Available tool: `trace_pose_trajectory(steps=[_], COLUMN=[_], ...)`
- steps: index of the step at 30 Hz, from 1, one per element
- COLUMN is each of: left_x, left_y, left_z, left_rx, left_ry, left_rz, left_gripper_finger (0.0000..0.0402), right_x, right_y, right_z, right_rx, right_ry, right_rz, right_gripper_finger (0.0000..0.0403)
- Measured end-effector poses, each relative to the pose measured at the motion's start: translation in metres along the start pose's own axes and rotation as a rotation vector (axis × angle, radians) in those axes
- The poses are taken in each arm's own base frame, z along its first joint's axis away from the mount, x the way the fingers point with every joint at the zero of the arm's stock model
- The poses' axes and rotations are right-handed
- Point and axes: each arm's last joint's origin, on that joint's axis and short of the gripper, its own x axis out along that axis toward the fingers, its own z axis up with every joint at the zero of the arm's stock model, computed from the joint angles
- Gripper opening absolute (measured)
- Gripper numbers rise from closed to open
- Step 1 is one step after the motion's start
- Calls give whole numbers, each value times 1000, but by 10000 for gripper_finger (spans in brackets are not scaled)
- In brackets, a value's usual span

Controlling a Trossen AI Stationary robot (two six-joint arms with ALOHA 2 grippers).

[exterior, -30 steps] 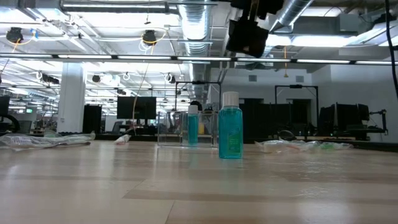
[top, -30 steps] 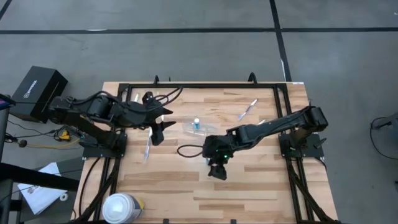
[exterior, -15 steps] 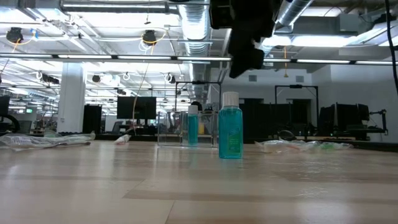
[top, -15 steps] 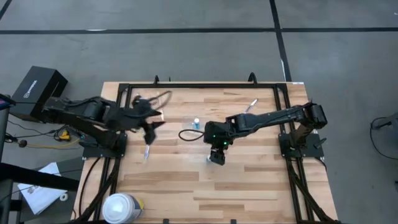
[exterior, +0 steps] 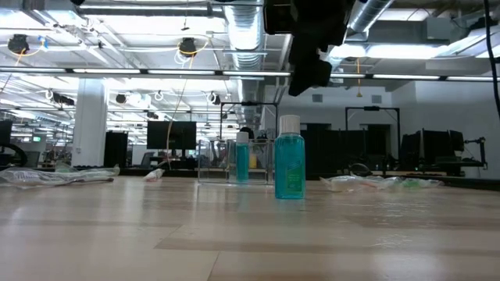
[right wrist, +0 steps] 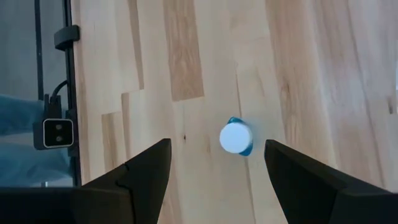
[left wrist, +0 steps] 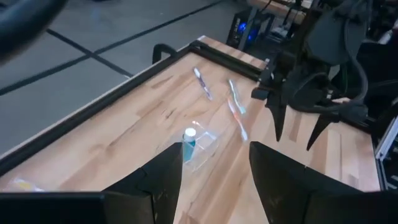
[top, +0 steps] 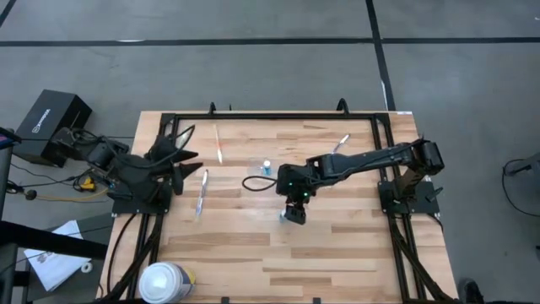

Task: Pick & Place toothbrushing station
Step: Put the blue mouthwash into the transparent organizer

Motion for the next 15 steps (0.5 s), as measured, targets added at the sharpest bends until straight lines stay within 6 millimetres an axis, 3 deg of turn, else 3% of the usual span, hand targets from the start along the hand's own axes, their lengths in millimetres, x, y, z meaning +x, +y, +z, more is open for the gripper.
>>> trace_pose_trajectory(steps=[6,15], left_x=[8,9], left_y=[-2,-3], left_z=[-12,-12], left_rx=[-3,-10], left_ry=[12,6], left_rz=[5,2], left_gripper_finger=[182,182], right_x=[8,27], right_y=[0,-5], right_z=[0,2], right_rx=[-1,22], right_ry=[14,39], right_rz=[3,15], right_gripper_finger=[249,249])
